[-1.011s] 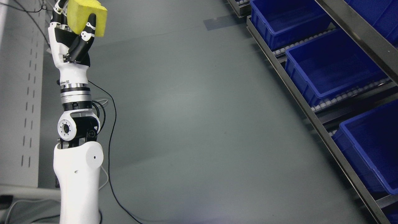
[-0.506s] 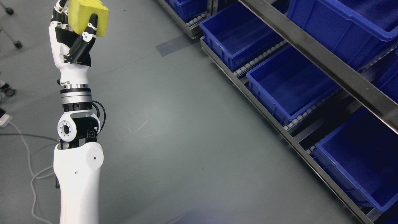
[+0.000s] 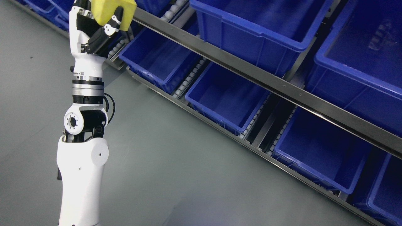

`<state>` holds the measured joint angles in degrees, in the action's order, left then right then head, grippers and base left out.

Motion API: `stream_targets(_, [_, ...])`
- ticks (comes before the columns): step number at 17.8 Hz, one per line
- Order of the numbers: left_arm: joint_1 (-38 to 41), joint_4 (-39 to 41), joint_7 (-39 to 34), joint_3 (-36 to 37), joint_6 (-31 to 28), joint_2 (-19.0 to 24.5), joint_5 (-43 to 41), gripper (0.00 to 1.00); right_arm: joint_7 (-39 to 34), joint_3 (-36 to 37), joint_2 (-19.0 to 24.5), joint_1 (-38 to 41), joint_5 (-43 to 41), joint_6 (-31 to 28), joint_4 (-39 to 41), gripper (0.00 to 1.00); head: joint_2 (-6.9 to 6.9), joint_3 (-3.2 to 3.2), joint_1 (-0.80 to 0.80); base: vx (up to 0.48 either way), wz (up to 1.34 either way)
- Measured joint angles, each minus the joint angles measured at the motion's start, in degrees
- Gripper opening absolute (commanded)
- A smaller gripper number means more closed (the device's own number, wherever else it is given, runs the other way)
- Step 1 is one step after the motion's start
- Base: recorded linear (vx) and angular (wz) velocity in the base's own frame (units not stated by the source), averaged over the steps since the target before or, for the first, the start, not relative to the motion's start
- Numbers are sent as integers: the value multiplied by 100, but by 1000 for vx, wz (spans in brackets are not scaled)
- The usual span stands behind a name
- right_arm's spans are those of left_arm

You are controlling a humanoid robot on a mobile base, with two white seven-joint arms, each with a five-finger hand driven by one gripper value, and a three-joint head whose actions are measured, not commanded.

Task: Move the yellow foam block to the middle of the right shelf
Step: 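Hold the cube aloft in the left hand while turning toward the blue bins, then extend the left hand over a blue bin and release the cube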

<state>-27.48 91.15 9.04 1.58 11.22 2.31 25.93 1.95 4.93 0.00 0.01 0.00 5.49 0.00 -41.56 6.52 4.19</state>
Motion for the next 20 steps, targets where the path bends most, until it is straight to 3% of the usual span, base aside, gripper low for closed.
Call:
stream_targets(3, [-622, 62, 372, 286, -745, 202, -82, 44, 0, 0, 0, -1, 0, 0, 0, 100, 0, 0, 0, 270, -410])
stream_targets(7, [-1399, 56, 1387, 666, -1675, 472, -1020, 45, 0, 0, 0, -1, 0, 0, 0, 100, -1, 0, 0, 191, -209])
stream_targets(12, [-2162, -318, 2653, 1014, -1967, 443, -2565, 49, 0, 0, 0, -1, 0, 0, 0, 100, -1, 0, 0, 180, -179])
stream_targets(14, [-2332, -495, 2850, 1122, -1991, 353, -3023, 80, 0, 0, 0, -1, 0, 0, 0, 100, -1, 0, 0, 178, -171])
stream_targets(16, [-2423, -618, 2908, 1216, -1993, 248, -3282, 100, 0, 0, 0, -1, 0, 0, 0, 100, -1, 0, 0, 164, -184])
stream_targets(20, [-2532, -806, 2933, 1348, -1912, 80, -3592, 100, 0, 0, 0, -1, 0, 0, 0, 100, -1, 0, 0, 112, -137])
